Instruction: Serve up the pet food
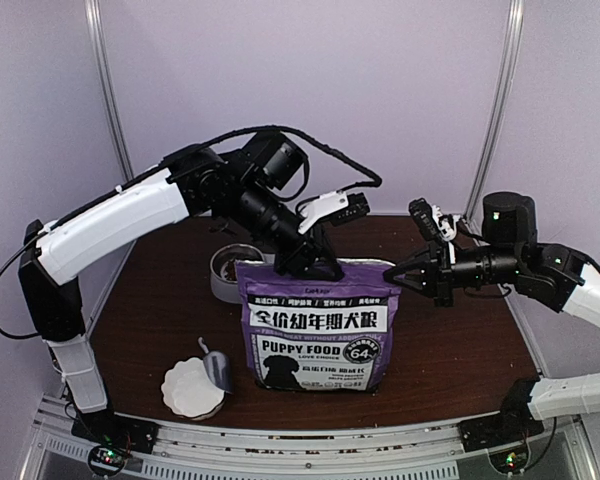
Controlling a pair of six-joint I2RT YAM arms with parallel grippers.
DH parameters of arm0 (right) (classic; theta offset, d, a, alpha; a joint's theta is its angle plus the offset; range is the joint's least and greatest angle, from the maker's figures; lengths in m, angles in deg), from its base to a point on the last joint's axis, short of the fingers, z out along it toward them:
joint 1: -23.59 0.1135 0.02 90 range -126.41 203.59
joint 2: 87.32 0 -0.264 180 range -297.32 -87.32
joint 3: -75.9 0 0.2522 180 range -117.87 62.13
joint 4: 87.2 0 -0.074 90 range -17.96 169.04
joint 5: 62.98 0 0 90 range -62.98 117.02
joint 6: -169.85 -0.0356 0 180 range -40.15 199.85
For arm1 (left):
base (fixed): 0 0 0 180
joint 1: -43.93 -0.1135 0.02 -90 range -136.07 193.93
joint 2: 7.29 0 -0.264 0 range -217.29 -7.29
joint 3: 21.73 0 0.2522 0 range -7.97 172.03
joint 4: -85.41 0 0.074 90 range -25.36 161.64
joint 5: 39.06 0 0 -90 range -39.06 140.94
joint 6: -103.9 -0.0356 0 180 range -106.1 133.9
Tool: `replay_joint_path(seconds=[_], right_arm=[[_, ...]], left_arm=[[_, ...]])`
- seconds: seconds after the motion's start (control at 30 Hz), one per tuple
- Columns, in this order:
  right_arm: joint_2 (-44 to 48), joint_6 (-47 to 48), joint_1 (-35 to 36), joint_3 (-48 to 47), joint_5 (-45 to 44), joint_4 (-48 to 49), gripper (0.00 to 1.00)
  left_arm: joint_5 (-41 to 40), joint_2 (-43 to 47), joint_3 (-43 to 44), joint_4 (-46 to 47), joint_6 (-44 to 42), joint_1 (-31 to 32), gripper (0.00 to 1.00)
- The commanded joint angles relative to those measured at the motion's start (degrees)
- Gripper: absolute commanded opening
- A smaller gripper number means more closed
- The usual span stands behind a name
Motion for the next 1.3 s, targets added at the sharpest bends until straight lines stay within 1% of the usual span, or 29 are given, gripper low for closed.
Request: replay_joint_path(seconds=[0.0,0.07,0.2,0.23,0.3,0.33,0.47,0.5,0.57,0.63,0.7,0.73,0.8,0.9,1.0,1.1,1.27], right_arm=[[0.6,-0.4,0.6,0.3,0.7,4.1,0.00],[0.6,-0.4,0.6,0.4,0.6,4.1,0.00],[0.6,-0.4,0.6,0.5,0.4,4.2,0.00],[0.6,-0.4,0.6,0.5,0.3,4.2,0.00],[0.8,-0.3,0.6,0.6,-0.2,4.1,0.00],[0.9,-0.3,0.6,0.6,-0.6,4.0,0.00],[2.0,-0.9,0.6,1.3,-4.5,4.3,0.00],[2.5,-1.4,0.6,1.5,-6.8,4.4,0.00],[3.9,-2.2,0.5,1.7,-13.3,4.0,0.00],[5.0,-3.3,0.1,1.6,-22.0,2.9,0.00],[5.5,-4.7,-1.4,0.8,-29.9,0.6,0.00],[5.4,-5.7,-2.5,0.1,-34.0,-0.6,0.00],[4.8,-7.4,-5.3,-1.6,-41.0,-3.7,0.00],[3.6,-9.9,-10.0,-4.0,-49.4,-6.7,0.00],[2.8,-13.6,-16.4,-4.9,-52.2,-6.7,0.00],[2.5,-17.2,-22.1,-4.5,-53.4,-3.9,0.00],[1.1,-19.5,-26.2,-3.2,-56.4,0.0,0.00]], left_arm=[[4.2,-1.1,1.7,7.3,1.7,0.9,0.20],[4.8,-1.4,1.8,9.1,2.4,1.2,0.25],[6.2,-2.3,1.8,12.4,4.1,1.5,0.24],[6.4,-2.6,1.8,13.0,4.3,1.6,0.20],[7.0,-3.0,1.7,13.4,4.5,1.7,0.05],[7.0,-3.1,1.7,13.5,4.4,1.7,0.00],[5.6,-2.8,1.5,13.6,4.3,1.7,0.00],[4.7,-2.5,1.4,13.7,4.4,1.7,0.03],[1.6,-1.0,0.2,15.7,5.1,1.6,0.28],[-1.8,1.9,-3.3,20.0,6.7,1.1,0.47],[-4.7,6.1,-8.9,26.4,9.4,0.0,0.61],[-5.6,8.3,-11.9,29.7,10.6,-1.0,0.65],[-7.3,12.9,-17.5,34.8,13.2,-3.3,0.72],[-9.8,19.4,-24.7,39.2,16.9,-8.0,0.75],[-11.9,25.0,-32.8,41.6,21.0,-14.2,0.76],[-16.8,30.2,-39.7,41.7,22.8,-21.1,0.79],[-19.3,40.2,-51.4,43.3,26.3,-31.6,0.82]])
